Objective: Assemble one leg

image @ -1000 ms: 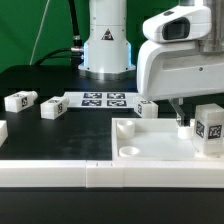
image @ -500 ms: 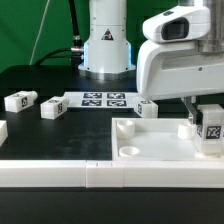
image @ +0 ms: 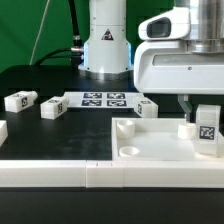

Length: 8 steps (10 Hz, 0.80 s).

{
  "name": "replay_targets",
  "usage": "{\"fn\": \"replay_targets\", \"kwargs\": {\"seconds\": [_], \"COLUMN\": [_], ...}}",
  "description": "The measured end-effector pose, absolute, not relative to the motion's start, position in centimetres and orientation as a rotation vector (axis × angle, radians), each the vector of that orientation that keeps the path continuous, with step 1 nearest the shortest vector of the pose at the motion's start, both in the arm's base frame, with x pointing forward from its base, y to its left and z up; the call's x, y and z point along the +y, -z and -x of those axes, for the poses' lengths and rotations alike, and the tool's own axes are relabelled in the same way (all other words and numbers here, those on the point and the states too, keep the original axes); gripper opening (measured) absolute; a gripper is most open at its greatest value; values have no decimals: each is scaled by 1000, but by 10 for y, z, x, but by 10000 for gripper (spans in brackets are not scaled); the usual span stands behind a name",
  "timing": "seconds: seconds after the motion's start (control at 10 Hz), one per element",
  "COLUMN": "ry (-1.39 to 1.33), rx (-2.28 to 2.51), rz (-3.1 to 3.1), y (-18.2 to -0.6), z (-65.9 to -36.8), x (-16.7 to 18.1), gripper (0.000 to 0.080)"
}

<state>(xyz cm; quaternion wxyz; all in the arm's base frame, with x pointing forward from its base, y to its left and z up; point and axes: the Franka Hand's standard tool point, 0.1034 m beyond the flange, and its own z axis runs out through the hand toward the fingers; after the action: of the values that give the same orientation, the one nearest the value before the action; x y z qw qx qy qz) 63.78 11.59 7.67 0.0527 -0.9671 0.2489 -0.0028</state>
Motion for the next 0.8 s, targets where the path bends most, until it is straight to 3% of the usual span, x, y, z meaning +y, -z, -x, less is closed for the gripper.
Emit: {"fn": "replay_targets", "kwargs": {"seconds": [0.8], "ry": [-58], "rx": [1927], "rz": [2356], "y": [-75], "z": [-635], "x": [123], "gripper": [294]}}
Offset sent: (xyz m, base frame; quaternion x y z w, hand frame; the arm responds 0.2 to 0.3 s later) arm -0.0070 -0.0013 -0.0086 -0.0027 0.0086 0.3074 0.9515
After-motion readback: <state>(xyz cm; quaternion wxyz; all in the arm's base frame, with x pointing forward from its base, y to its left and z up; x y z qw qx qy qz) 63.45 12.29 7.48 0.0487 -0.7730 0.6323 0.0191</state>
